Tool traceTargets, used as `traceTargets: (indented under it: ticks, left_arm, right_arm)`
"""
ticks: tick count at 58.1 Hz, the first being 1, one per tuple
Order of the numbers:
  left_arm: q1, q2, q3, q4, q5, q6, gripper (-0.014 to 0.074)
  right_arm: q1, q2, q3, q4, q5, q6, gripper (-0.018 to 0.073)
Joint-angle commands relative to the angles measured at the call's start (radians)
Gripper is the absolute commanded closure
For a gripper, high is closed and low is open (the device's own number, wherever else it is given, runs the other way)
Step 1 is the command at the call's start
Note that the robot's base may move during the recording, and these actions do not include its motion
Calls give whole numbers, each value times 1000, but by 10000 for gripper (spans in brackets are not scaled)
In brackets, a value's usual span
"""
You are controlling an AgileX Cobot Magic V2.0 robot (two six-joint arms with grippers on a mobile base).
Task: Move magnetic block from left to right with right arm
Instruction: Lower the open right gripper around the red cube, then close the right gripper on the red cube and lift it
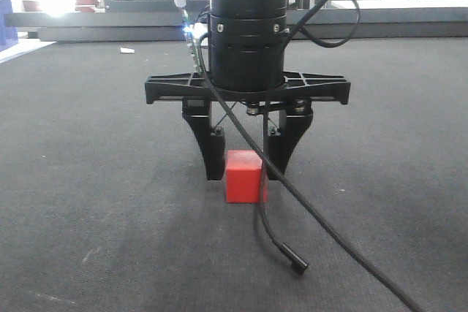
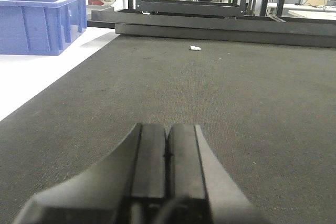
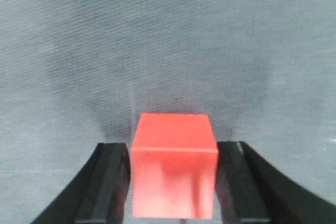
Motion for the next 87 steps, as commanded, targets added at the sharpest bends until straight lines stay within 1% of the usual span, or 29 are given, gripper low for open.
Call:
traceTargets:
  ticks: [1, 24, 34, 36, 46, 55, 59, 66, 75, 79, 87]
  left_arm:
    - [-3, -9, 10, -6, -85, -1, 713]
    - [-3, -9, 10, -6, -85, -1, 713]
    - [-3, -9, 10, -6, -85, -1, 713]
    - [-3, -9, 10, -6, -85, -1, 713]
    - [-3, -9, 10, -6, -85, -1, 713]
    - [-3, -9, 10, -6, -85, -1, 713]
    - [-3, -9, 10, -6, -85, -1, 713]
    - [-3, -9, 10, -6, -85, -1, 713]
    - [-3, -9, 10, -6, -85, -1, 713]
    - [-3, -9, 10, -6, -85, -1, 713]
    - [-3, -9, 10, -6, -85, -1, 713]
  right_arm:
    - [-2, -57, -21, -9, -14, -2, 115]
    - [-2, -57, -21, -16, -1, -2, 122]
    - [-2, -57, -21, -18, 8, -2, 263]
    - [-2, -57, -21, -18, 10, -2, 277]
    - [-2, -67, -23, -24, 29, -2, 284]
    - [-2, -131, -23, -25, 34, -11, 284]
    - [-11, -176, -23, -25, 45, -61, 284]
    - [-36, -249, -13, -25, 54, -181, 284]
    - [-87, -366, 71, -28, 22, -339, 284]
    - [-118, -428, 138, -28, 2, -400, 284]
    - [-221, -564, 290, -19, -74, -537, 284]
